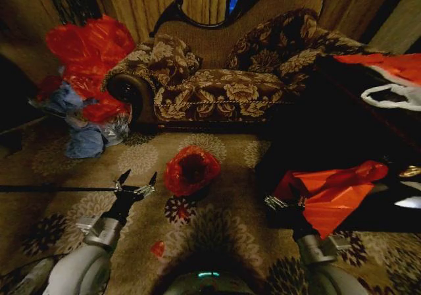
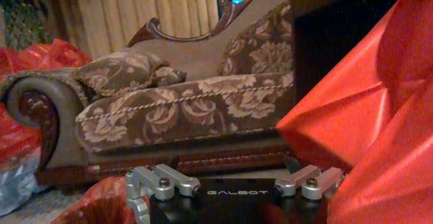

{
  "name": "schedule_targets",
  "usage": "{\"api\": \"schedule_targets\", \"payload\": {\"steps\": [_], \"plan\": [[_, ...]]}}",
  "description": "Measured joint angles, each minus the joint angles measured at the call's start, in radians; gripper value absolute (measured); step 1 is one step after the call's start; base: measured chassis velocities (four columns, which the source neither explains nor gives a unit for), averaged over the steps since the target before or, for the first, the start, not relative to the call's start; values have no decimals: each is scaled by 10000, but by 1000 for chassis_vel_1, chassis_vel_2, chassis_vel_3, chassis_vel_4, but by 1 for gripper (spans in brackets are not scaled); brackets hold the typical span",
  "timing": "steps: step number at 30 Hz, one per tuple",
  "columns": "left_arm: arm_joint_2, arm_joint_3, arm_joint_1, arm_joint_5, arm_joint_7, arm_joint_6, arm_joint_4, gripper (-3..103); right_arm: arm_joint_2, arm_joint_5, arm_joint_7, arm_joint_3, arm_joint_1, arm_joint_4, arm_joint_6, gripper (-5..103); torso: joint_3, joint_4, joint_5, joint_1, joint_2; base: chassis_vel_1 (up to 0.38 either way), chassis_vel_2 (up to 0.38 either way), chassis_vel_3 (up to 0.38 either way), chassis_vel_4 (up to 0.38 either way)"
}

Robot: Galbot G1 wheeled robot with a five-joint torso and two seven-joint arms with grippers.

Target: Place a garbage bag over the trash bin.

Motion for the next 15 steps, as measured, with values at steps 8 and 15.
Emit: {"api": "schedule_targets", "payload": {"steps": [8, 15], "plan": [[53, 91, 57, 912, -3, -473, -157, 100, 384, -719, 806, -127, -94, 406, -252, 100, 0, 0, -1, 0, 0, 0, 0, 0, 0], [67, 412, 67, 993, -217, -414, -286, 100, 754, -1184, 1027, -510, -204, 494, -8, 100, 0, 1, -1, 0, -1, 0, 0, 0, 0]]}}
